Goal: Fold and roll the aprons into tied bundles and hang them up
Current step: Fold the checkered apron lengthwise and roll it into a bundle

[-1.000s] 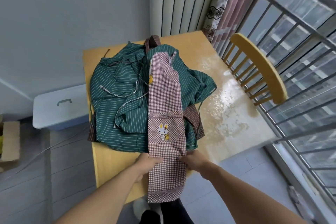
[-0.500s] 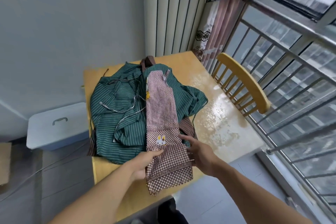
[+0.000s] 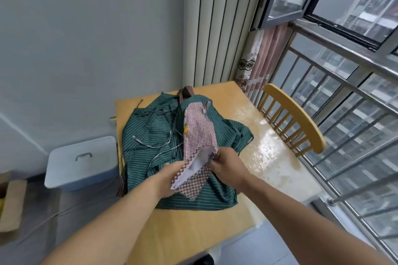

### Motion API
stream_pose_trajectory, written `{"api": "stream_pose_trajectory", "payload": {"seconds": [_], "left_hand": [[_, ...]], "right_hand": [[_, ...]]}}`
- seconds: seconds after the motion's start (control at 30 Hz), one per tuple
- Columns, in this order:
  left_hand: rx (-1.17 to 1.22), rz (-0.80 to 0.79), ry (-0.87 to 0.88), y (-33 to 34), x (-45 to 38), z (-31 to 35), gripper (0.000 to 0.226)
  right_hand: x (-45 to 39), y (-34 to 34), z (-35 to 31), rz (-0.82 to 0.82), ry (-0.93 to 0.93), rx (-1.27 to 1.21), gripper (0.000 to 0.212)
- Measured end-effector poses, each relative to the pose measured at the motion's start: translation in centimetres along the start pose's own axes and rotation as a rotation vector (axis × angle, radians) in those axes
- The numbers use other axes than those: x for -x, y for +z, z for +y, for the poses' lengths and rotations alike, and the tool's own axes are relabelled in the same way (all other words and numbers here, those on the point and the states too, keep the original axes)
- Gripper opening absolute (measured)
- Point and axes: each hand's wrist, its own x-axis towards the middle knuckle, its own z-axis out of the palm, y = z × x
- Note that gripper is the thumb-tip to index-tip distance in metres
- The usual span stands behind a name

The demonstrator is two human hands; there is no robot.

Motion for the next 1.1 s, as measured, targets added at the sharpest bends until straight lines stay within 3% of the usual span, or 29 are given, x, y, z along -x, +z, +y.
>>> {"api": "stream_pose_trajectory", "payload": {"seconds": [0.13, 0.23, 0.3, 0.33, 0.43, 0.5, 0.67, 0.77, 0.97, 1.1], "left_hand": [[0.089, 0.028, 0.352, -0.2, 1.8, 1.8, 0.045], [0.178, -0.1, 0.389, -0.5, 2.3, 3.4, 0.066], [0.074, -0.149, 0.41, -0.2, 2.5, 3.7, 0.1], [0.009, -0.124, 0.421, 0.1, 2.5, 3.7, 0.1], [0.012, 0.084, 0.448, 1.3, 2.3, 3.9, 0.041], [0.066, 0.175, 0.441, 1.5, 2.0, 3.7, 0.02], [-0.016, 0.193, 0.455, 1.6, 1.8, 4.2, 0.023], [0.007, 0.148, 0.488, 2.1, 2.0, 5.5, 0.029], [0.193, 0.057, 0.462, 1.8, 3.0, 8.0, 0.038], [0.193, 0.034, 0.613, 1.2, 5.3, 11.4, 0.041]], "right_hand": [[-3.1, -2.5, -3.4, 0.146, 0.221, -0.225, 0.031], [-5.3, -4.5, -4.7, 0.156, 0.425, -0.336, 0.038], [-6.0, -4.9, -4.7, 0.164, 0.482, -0.341, 0.043], [-6.2, -5.0, -4.5, 0.169, 0.478, -0.303, 0.047], [-5.8, -5.0, -4.2, 0.166, 0.433, -0.25, 0.051], [-5.3, -4.9, -3.7, 0.168, 0.403, -0.284, 0.048], [-4.4, -4.9, -2.0, 0.173, 0.338, -0.378, 0.039], [-4.2, -5.4, -2.0, 0.216, 0.257, -0.433, 0.045], [-3.7, -6.1, -1.7, -0.093, 0.221, -0.38, 0.033], [-4.5, -7.5, -5.4, 0.072, 0.125, -0.465, 0.016]]}}
